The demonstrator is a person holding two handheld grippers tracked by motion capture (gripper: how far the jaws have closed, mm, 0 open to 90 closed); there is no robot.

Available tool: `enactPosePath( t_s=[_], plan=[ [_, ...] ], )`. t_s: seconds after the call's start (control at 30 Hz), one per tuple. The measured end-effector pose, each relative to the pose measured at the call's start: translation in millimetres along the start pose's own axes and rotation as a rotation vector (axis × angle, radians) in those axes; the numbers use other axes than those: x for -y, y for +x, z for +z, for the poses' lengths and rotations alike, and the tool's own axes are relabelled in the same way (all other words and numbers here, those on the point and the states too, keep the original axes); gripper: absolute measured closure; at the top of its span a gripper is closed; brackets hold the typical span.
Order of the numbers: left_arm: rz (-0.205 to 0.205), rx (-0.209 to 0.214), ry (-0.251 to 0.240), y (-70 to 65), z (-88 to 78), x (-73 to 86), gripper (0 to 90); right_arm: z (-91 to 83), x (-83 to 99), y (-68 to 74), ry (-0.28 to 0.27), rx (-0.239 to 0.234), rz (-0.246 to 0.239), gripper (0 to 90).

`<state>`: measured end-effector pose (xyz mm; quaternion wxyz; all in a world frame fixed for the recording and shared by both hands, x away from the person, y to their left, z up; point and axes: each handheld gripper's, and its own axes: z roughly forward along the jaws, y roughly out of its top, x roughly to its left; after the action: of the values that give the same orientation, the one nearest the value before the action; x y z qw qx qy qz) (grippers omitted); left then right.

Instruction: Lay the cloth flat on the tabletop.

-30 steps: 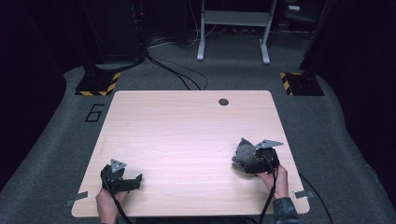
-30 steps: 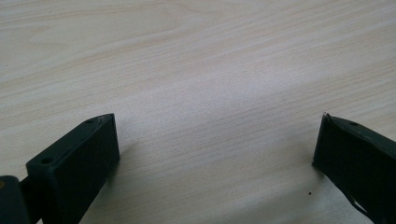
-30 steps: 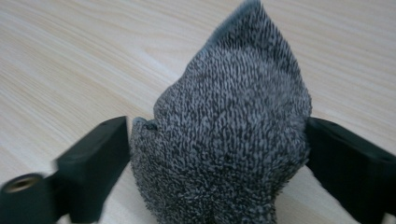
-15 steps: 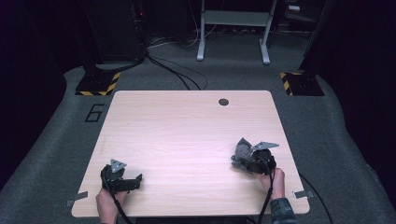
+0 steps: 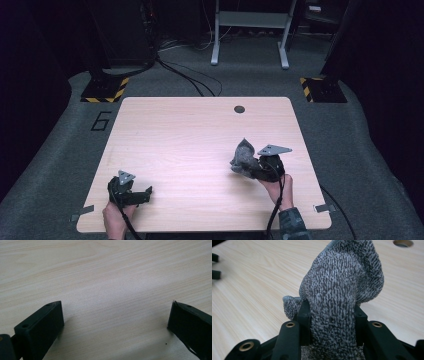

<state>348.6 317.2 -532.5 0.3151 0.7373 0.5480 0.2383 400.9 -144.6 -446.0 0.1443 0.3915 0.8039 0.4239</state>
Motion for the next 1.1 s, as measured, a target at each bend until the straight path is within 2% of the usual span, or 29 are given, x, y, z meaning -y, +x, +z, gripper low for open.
enactPosePath(
  t_s=[0.1,0.13,0.2,0.27,0.33,0.37,0.57,0.67,0.73,0.77,0.8,0.83,0.87,0.9,0.93,0.97,1.03,1.1],
  plan=[
    [0.0,0.0,0.0,0.0,0.0,0.0,0.2,2.1,-4.4,5.2,-0.009,-0.016,-0.008,62.0],
    [-0.001,-0.001,0.0,0.0,0.0,0.0,0.2,7.0,-8.9,12.1,-0.016,-0.042,-0.018,61.8],
    [-0.001,-0.001,0.0,0.1,0.0,0.0,0.3,9.3,-10.3,14.4,-0.013,-0.048,-0.023,61.8],
    [-0.002,0.0,0.0,0.1,0.1,0.0,0.2,20.8,-13.9,24.1,-0.007,-0.079,-0.041,61.7],
    [-0.002,0.0,0.0,0.1,0.0,0.0,0.2,24.6,-14.4,27.8,-0.004,-0.086,-0.042,61.7],
    [-0.002,0.0,0.0,0.1,0.0,0.0,0.2,32.2,-15.4,34.3,-0.001,-0.109,-0.043,61.6],
    [-0.002,0.0,0.0,0.2,0.0,-0.1,0.3,45.7,-17.6,47.9,0.007,-0.146,-0.067,61.4],
    [-0.007,-0.002,0.0,0.1,0.0,0.0,0.3,62.7,-16.8,63.0,0.044,-0.185,-0.103,60.7],
    [-0.007,-0.002,0.0,0.1,0.0,0.0,0.3,66.1,-15.7,66.6,0.053,-0.191,-0.1,60.2],
    [-0.007,-0.002,0.0,0.2,0.0,0.0,0.3,77.9,-11.6,73.8,0.099,-0.193,-0.134,56.9],
    [-0.007,-0.002,0.0,0.2,0.0,0.0,0.3,77.9,-11.6,73.8,0.099,-0.193,-0.134,56.9],
    [-0.007,-0.002,0.0,0.2,0.0,-0.1,0.3,87.4,-7.7,78.4,0.137,-0.184,-0.149,50.7],
    [-0.007,-0.002,0.0,0.2,0.0,0.0,0.3,89.5,-6.9,79.5,0.152,-0.183,-0.147,46.6],
    [-0.007,-0.002,0.0,0.2,0.0,0.0,0.3,92.0,-6.0,80.4,0.153,-0.177,-0.151,41.8],
    [-0.007,-0.002,0.0,0.1,0.0,0.0,0.3,92.0,-6.0,80.4,0.153,-0.177,-0.151,41.8],
    [-0.007,-0.002,0.001,0.2,0.0,-0.1,0.3,91.7,-5.8,81.2,0.148,-0.171,-0.147,37.7],
    [0.0,-0.001,0.006,0.6,-0.4,-0.1,0.3,87.8,-7.0,80.9,0.129,-0.165,-0.15,28.2],
    [-0.007,-0.007,0.004,0.5,0.0,-0.4,0.3,80.1,-9.5,79.9,0.11,-0.159,-0.138,24.5]
  ],
)
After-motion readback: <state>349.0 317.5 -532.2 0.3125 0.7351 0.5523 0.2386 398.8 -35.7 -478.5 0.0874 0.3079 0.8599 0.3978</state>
